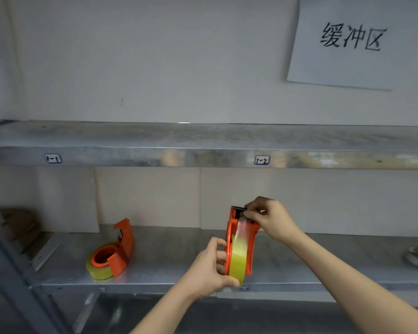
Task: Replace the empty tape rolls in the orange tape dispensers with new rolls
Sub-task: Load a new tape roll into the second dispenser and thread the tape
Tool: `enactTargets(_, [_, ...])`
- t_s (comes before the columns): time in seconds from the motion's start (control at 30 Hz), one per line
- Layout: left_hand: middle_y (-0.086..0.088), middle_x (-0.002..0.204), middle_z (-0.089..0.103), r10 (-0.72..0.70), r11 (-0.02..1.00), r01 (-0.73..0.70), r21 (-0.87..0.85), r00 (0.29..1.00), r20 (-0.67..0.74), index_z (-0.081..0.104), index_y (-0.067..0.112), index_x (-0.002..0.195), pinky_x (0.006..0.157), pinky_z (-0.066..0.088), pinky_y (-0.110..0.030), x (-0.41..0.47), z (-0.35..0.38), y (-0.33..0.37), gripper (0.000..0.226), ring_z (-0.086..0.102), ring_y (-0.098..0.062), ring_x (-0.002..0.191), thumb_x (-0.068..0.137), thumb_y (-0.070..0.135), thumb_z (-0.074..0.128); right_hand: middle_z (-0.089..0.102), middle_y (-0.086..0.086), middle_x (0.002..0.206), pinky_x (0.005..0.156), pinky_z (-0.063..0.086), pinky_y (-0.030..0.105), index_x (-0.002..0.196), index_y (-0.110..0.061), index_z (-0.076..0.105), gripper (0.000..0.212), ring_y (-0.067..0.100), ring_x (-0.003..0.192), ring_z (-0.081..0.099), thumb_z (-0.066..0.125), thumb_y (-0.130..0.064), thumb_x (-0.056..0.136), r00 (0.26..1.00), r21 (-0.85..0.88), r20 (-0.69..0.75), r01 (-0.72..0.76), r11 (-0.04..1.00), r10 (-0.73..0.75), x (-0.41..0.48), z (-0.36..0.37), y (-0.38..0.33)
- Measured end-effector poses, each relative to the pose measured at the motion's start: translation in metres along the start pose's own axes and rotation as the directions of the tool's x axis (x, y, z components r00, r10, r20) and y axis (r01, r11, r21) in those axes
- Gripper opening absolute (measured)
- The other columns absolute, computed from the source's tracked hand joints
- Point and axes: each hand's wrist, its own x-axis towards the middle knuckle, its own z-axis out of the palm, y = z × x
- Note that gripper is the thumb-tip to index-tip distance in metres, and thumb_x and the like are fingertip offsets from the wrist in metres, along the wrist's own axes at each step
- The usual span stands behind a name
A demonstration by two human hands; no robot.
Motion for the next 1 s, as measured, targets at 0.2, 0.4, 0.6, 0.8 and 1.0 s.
enactTargets(0.2, [-0.009, 0.102, 0.071, 0.072, 0.995, -0.072, -0.067, 0.997, 0.01, -0.015, 0.066, 0.132, 0.084, 0.059, -0.031, -0.009, 0.013, 0.021, 0.131, 0.073, -0.019, 0.087, 0.069, 0.006, 0.083, 0.068, -0.009, 0.08, 0.068, 0.044, 0.017, 0.066, -0.031, 0.061, 0.022, 0.002, 0.077, 0.061, 0.071, -0.017, 0.081, 0.999, -0.014, -0.037, 0.03, 0.999, -0.03, -0.011, -0.018, -0.006])
enactTargets(0.4, [-0.012, 0.099, 0.072, 0.125, 0.989, -0.122, -0.084, 0.992, 0.029, -0.012, 0.066, 0.136, 0.088, 0.058, -0.041, -0.029, 0.018, 0.031, 0.13, 0.074, -0.022, 0.087, 0.07, 0.008, 0.083, 0.069, -0.007, 0.074, 0.06, 0.043, 0.007, 0.067, -0.024, 0.064, 0.016, 0.009, 0.074, 0.063, 0.073, -0.018, 0.079, 0.994, -0.018, -0.101, 0.041, 0.999, -0.042, -0.028, -0.023, -0.016])
enactTargets(0.6, [-0.024, 0.099, 0.064, 0.215, 0.977, -0.215, -0.003, 0.976, 0.028, 0.014, 0.069, 0.134, 0.087, 0.058, -0.042, -0.052, 0.008, 0.034, 0.111, 0.07, -0.029, 0.083, 0.068, 0.013, 0.083, 0.072, -0.001, 0.075, 0.06, 0.046, 0.012, 0.071, -0.016, 0.068, 0.009, 0.018, 0.074, 0.066, 0.074, -0.017, 0.078, 0.987, -0.033, -0.158, 0.035, 0.999, -0.04, -0.045, -0.02, -0.044])
enactTargets(0.8, [-0.022, 0.101, 0.063, 0.266, 0.959, -0.273, 0.073, 0.959, 0.094, 0.028, 0.066, 0.132, 0.087, 0.058, -0.034, -0.09, -0.019, 0.019, 0.101, 0.069, -0.025, 0.086, 0.065, 0.018, 0.086, 0.073, 0.001, 0.079, 0.07, 0.056, 0.034, 0.064, -0.027, 0.061, 0.023, 0.015, 0.074, 0.067, 0.074, -0.014, 0.078, 0.982, -0.039, -0.182, 0.043, 0.998, -0.049, -0.08, 0.003, -0.093])
enactTargets(1.0, [-0.019, 0.1, 0.065, 0.275, 0.954, -0.291, 0.072, 0.945, 0.178, 0.029, 0.061, 0.134, 0.078, 0.058, -0.025, -0.13, -0.042, 0.003, 0.1, 0.07, -0.02, 0.086, 0.063, 0.022, 0.086, 0.072, -0.002, 0.079, 0.074, 0.052, 0.029, 0.063, -0.028, 0.06, 0.024, 0.006, 0.073, 0.063, 0.074, -0.015, 0.077, 0.974, -0.08, -0.226, -0.003, 0.997, -0.015, -0.122, 0.025, -0.133])
